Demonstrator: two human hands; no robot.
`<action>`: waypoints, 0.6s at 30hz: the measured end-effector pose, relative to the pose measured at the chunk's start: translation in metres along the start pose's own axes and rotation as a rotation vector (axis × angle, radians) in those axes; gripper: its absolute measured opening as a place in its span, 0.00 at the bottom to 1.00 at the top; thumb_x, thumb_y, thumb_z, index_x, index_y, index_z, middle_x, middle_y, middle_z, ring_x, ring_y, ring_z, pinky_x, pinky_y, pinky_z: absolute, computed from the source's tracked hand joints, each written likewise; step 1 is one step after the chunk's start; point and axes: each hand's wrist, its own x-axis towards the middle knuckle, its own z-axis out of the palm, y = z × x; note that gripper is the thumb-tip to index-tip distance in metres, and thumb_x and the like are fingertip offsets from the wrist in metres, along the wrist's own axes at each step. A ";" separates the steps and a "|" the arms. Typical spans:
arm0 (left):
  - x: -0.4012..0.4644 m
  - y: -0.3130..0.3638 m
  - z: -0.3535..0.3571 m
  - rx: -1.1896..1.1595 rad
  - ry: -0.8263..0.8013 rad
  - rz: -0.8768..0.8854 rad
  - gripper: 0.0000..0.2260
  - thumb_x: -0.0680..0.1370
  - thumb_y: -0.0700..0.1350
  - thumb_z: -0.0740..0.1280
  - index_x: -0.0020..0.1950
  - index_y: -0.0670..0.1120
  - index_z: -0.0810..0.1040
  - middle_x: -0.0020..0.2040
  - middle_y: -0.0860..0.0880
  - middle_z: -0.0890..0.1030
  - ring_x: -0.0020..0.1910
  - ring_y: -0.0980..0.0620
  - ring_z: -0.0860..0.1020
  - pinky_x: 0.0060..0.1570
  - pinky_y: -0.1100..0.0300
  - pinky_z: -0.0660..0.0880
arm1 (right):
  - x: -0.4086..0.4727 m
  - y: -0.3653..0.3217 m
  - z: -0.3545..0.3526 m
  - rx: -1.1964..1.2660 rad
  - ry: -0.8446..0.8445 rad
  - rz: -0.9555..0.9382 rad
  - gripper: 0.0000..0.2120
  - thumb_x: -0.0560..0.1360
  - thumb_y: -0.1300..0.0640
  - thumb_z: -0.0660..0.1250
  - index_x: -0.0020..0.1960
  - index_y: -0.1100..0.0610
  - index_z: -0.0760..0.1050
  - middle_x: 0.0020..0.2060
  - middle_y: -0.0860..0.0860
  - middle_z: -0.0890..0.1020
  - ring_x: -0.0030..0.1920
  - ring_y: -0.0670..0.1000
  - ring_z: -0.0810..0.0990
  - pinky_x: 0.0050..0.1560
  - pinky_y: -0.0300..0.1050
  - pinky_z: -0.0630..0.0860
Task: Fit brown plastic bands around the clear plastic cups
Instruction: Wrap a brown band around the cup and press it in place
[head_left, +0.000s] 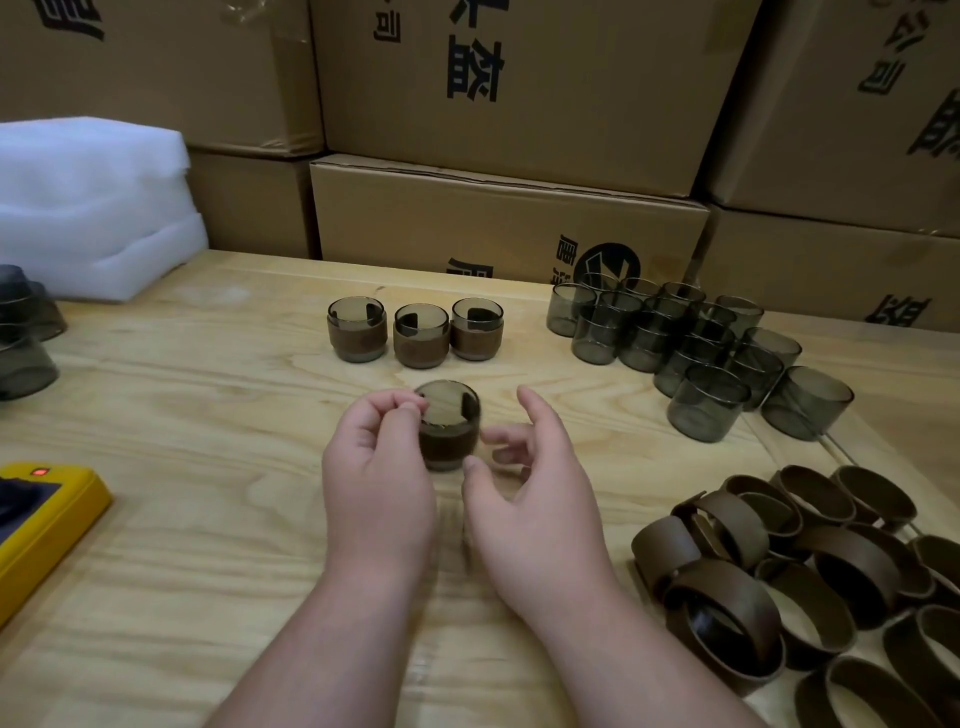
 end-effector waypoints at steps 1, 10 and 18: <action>0.001 -0.001 -0.002 0.002 0.034 -0.007 0.11 0.81 0.37 0.64 0.41 0.48 0.80 0.36 0.62 0.82 0.36 0.67 0.77 0.39 0.73 0.72 | -0.001 0.000 0.001 0.032 -0.028 -0.006 0.36 0.74 0.48 0.68 0.78 0.36 0.57 0.56 0.29 0.77 0.59 0.32 0.73 0.57 0.33 0.70; 0.003 -0.002 -0.003 -0.048 0.086 -0.059 0.07 0.73 0.46 0.63 0.39 0.52 0.80 0.36 0.62 0.82 0.39 0.65 0.78 0.47 0.58 0.73 | 0.001 0.004 0.001 0.043 -0.052 -0.012 0.22 0.78 0.52 0.69 0.69 0.37 0.69 0.50 0.34 0.81 0.55 0.31 0.75 0.50 0.21 0.68; 0.006 -0.003 -0.003 -0.184 0.039 -0.202 0.08 0.69 0.48 0.64 0.36 0.57 0.83 0.50 0.56 0.86 0.56 0.53 0.84 0.58 0.54 0.78 | 0.000 0.000 0.000 0.054 -0.035 -0.030 0.18 0.78 0.54 0.69 0.60 0.36 0.69 0.49 0.30 0.80 0.54 0.33 0.76 0.50 0.22 0.68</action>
